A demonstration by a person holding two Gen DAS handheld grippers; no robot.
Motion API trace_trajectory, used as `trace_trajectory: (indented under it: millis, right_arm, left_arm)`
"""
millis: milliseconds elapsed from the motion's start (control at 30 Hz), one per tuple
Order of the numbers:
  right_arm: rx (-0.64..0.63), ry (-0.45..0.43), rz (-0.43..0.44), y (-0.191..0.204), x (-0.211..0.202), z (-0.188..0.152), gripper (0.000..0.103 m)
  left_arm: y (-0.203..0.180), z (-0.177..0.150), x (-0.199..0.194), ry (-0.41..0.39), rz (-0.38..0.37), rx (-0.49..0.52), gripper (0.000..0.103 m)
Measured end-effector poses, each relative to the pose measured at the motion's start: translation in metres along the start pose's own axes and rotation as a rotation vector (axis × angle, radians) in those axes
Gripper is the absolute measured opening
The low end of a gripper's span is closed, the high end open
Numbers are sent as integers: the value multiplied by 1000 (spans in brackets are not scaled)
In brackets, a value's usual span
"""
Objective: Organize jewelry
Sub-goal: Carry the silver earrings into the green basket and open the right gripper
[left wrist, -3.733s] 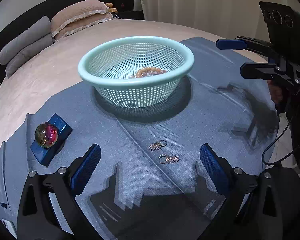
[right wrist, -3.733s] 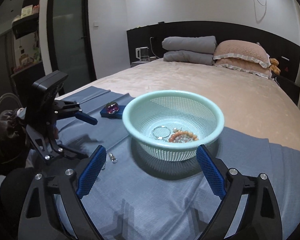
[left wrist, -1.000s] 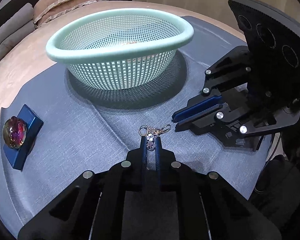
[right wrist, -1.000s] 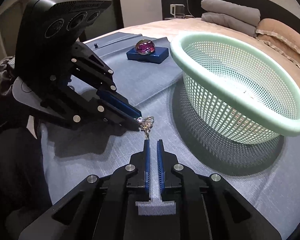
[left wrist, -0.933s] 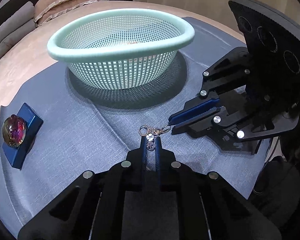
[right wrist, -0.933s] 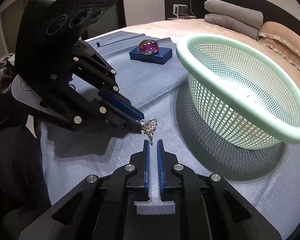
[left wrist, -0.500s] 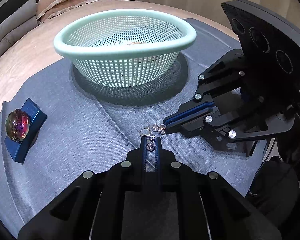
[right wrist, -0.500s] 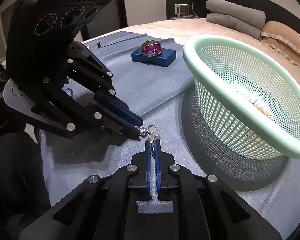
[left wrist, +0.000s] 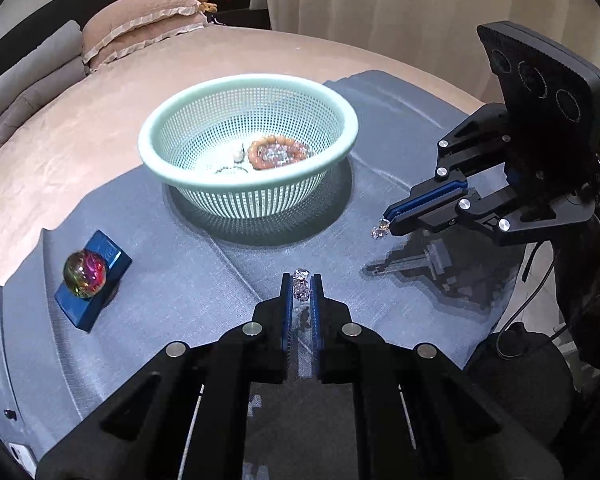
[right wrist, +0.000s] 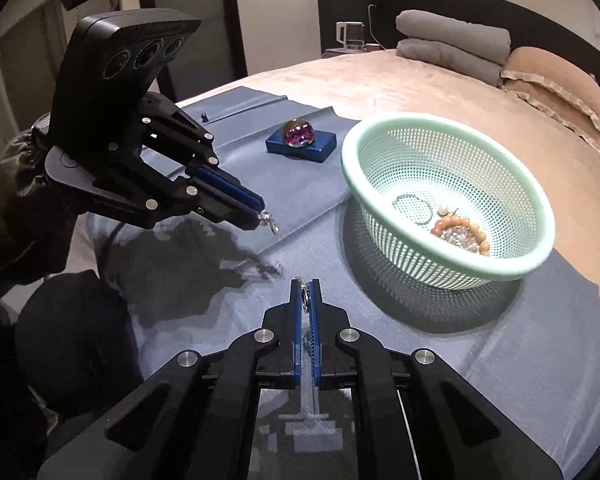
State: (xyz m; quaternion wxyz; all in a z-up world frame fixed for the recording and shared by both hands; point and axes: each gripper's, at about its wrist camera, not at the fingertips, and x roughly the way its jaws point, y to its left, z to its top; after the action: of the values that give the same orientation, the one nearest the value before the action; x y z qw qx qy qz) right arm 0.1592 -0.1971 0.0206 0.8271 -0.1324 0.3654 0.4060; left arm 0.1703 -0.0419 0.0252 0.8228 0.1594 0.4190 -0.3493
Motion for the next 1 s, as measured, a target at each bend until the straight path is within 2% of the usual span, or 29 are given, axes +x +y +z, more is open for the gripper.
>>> trace_trajectory:
  millis: [200,400,533,667,867,1000]
  right_arm:
    - [-20,-61,-72,-12,-45,28,4]
    - [-37,-56,-105,-35,-62,50,4]
    - [-35,-43,-104,-52,-51,58,4]
    - [-23,-28,-93,-71,-28,60,4]
    - [20,-4,-85,-101,9,50,4]
    - [25,12,-82,-108,22,47,4]
  left_arm:
    - [0,33,-30,-51,38,32,9]
    - [12,61,-43,-86,62,60,9]
    - [26,79,-33,-92,54,54,9]
    - [33,87,-7,-60,52,77,9]
    - [54,89,33,-10,27,56,9]
    - [60,85,50,20,19,59,9]
